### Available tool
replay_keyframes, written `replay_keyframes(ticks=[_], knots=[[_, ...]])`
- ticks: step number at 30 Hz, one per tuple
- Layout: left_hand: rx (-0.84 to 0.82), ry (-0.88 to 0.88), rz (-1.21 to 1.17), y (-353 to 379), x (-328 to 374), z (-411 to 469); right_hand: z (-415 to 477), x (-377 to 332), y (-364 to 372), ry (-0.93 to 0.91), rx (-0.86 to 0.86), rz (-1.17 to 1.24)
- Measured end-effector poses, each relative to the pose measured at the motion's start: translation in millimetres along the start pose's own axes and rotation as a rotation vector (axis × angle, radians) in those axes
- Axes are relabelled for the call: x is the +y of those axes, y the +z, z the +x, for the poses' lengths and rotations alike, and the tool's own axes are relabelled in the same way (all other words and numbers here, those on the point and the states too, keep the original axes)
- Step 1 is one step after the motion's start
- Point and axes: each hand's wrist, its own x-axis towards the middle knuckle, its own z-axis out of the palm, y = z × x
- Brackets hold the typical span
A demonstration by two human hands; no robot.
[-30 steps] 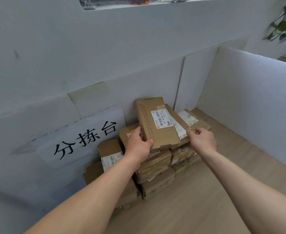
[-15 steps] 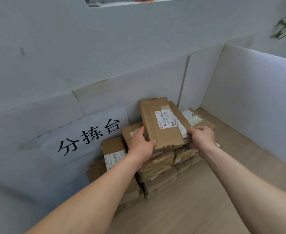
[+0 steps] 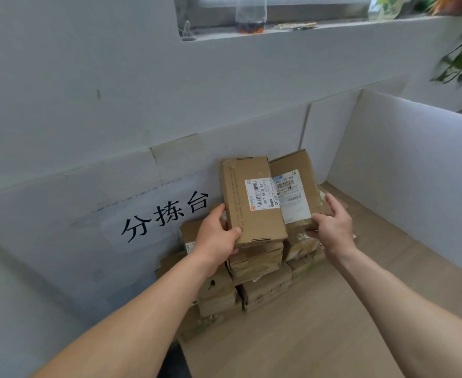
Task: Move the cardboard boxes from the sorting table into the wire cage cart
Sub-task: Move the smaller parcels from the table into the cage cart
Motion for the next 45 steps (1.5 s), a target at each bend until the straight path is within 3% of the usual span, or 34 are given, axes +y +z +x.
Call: replay_keyframes(ticks=[11, 19, 32, 45], knots=[[0.009, 0.139, -0.108, -73, -14, -109, -129, -30, -6, -0.120, -0.026, 0.119], [0.112, 0.167, -0.140, -158, -40, -229, -264, -48, 25, -0.154, -0.147, 0.198], [0.439, 0.149, -0.181, -283, -73, -378, -402, -72, 119, -0.136, -0.467, 0.384], [0.778, 0.097, -0.247, -305, -99, -483, -440, -59, 160, -0.083, -0.808, 0.377]])
